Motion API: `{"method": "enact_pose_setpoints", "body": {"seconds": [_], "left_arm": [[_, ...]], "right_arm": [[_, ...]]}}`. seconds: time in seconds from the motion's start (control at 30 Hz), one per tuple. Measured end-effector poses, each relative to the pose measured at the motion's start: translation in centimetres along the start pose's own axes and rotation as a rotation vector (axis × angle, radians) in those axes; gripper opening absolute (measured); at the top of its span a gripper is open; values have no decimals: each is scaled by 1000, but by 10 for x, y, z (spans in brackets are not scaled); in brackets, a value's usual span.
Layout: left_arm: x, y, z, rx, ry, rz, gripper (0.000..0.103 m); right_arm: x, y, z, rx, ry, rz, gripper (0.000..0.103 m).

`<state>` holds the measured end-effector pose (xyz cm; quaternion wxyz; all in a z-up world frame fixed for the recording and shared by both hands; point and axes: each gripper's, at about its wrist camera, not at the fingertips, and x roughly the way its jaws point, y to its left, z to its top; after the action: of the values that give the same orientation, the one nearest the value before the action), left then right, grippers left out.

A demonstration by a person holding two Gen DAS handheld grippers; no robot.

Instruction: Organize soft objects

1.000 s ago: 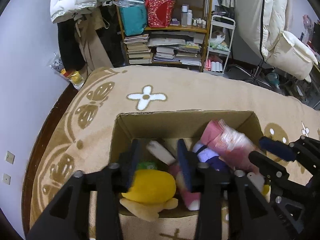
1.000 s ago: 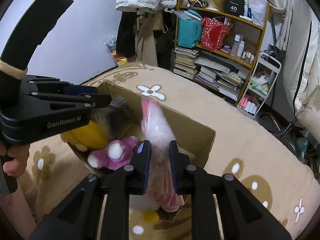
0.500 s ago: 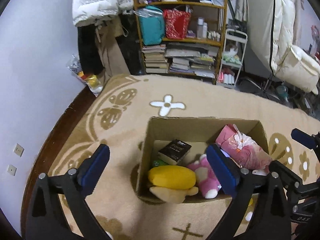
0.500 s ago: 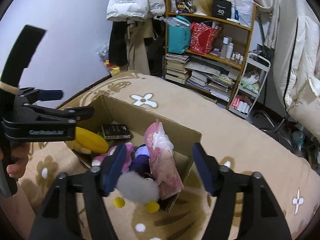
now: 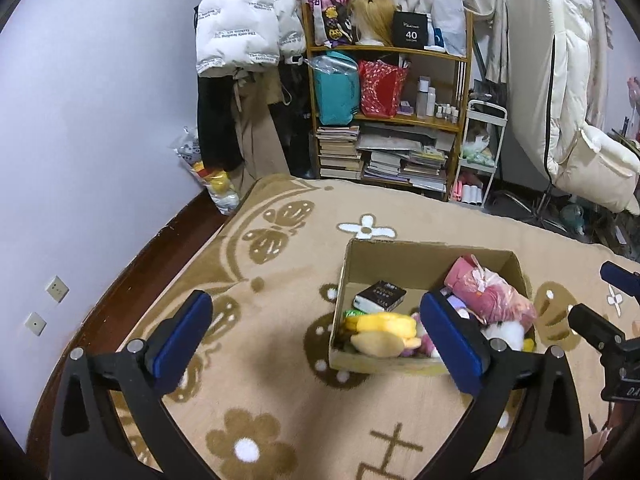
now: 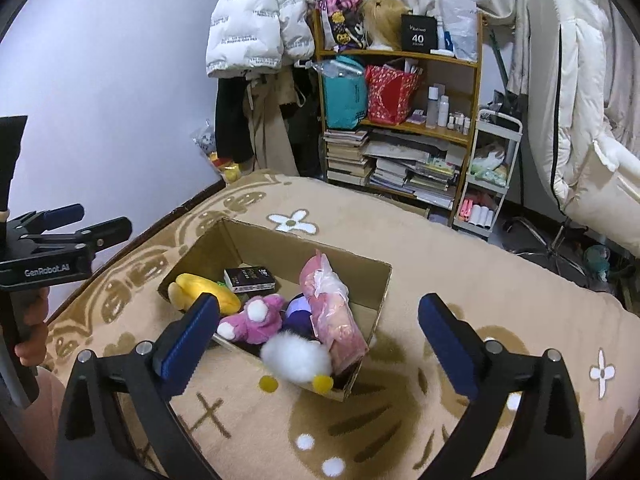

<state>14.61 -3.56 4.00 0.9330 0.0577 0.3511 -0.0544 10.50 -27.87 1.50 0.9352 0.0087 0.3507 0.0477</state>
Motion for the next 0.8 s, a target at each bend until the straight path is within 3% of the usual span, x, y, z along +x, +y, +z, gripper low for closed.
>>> {"method": "enact_pose_setpoints", "body": {"seconds": [0.3, 0.8], "left_arm": [[-40, 7, -34, -8, -58, 49, 102], [-92, 14, -81, -52, -194, 12, 102]], "right_arm": [[-30, 5, -18, 24, -42, -3, 103], [-85, 3, -63, 60, -157, -4, 103]]}}
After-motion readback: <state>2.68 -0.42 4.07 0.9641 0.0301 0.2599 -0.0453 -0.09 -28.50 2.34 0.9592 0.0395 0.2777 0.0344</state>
